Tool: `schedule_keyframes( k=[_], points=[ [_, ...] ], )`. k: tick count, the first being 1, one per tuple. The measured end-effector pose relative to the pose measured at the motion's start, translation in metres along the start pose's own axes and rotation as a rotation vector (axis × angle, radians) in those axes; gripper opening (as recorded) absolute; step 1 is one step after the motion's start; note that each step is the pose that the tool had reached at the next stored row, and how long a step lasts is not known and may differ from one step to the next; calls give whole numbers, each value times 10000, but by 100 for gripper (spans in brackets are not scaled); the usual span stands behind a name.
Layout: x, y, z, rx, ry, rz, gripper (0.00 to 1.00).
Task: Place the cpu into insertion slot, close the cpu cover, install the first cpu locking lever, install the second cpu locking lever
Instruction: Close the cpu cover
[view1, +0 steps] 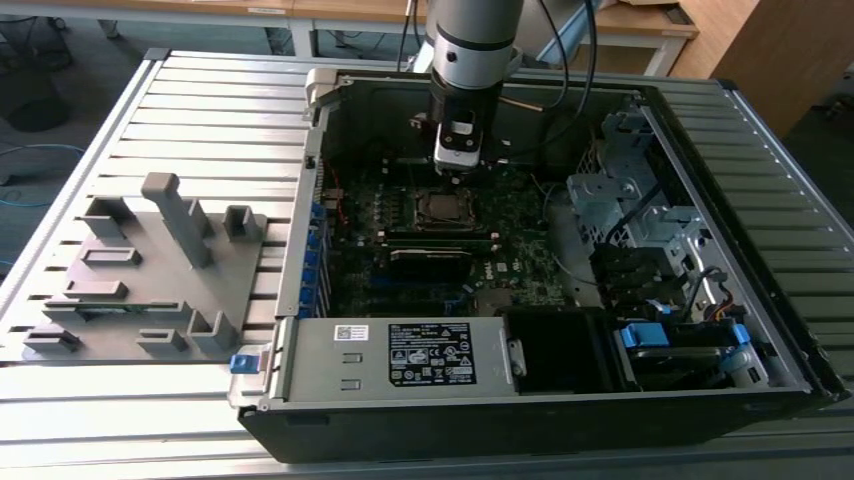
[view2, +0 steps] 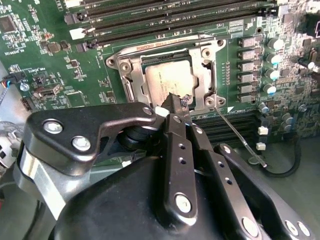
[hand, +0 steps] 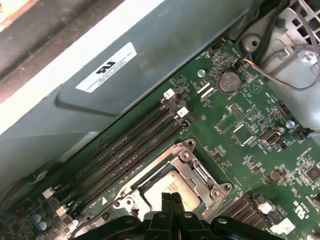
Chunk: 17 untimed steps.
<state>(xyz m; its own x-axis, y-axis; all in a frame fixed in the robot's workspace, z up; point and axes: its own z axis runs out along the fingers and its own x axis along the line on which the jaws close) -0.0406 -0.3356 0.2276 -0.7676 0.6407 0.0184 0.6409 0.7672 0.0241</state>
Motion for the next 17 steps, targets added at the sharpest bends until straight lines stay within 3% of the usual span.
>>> schedule_keyframes(
  k=[17],
  points=[
    [0, 0, 0, 17, 22, -920, 10]
  ],
)
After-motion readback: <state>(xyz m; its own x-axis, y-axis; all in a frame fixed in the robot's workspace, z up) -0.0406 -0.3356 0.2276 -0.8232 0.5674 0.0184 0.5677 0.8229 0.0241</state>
